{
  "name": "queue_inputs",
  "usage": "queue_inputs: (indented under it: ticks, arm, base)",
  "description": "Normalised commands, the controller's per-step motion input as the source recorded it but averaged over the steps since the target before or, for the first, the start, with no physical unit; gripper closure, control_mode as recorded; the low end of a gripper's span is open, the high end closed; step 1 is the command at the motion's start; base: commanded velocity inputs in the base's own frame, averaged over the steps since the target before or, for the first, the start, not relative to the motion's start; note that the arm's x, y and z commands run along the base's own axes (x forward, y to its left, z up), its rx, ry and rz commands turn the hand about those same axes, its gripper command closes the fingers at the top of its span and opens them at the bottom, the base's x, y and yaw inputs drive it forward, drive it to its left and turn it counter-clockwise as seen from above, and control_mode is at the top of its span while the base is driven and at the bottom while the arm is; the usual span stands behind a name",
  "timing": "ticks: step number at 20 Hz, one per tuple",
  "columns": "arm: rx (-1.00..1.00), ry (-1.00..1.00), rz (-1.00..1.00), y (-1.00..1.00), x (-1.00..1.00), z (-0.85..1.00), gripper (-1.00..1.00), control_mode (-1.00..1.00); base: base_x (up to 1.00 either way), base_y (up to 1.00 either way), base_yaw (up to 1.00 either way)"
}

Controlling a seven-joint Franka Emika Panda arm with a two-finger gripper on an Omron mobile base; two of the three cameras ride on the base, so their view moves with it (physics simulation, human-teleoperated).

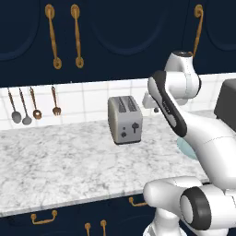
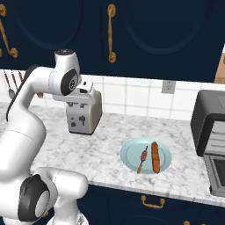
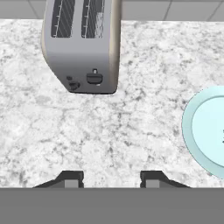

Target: Pick up the kebab skewer and baguette bread, and place them inside the toaster oven. Close the toaster oven door and start by setting the timer.

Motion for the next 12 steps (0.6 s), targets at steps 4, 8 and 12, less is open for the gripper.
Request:
queue_inputs:
  ticks: [4,8,12]
  arm:
    - [0.0,0.0,0.0,0.0,0.0,0.0,-1.0,1.0]
    - [0.0,0.0,0.0,0.0,0.0,0.0,-1.0,1.0]
    - [0.0,0.0,0.0,0.0,0.0,0.0,-1.0,1.0]
  base:
    - [-0.04,-0.02,0.0]
    - [-0.47,-0.95,-0.07]
    - [-0.33,-1.0,-0.08]
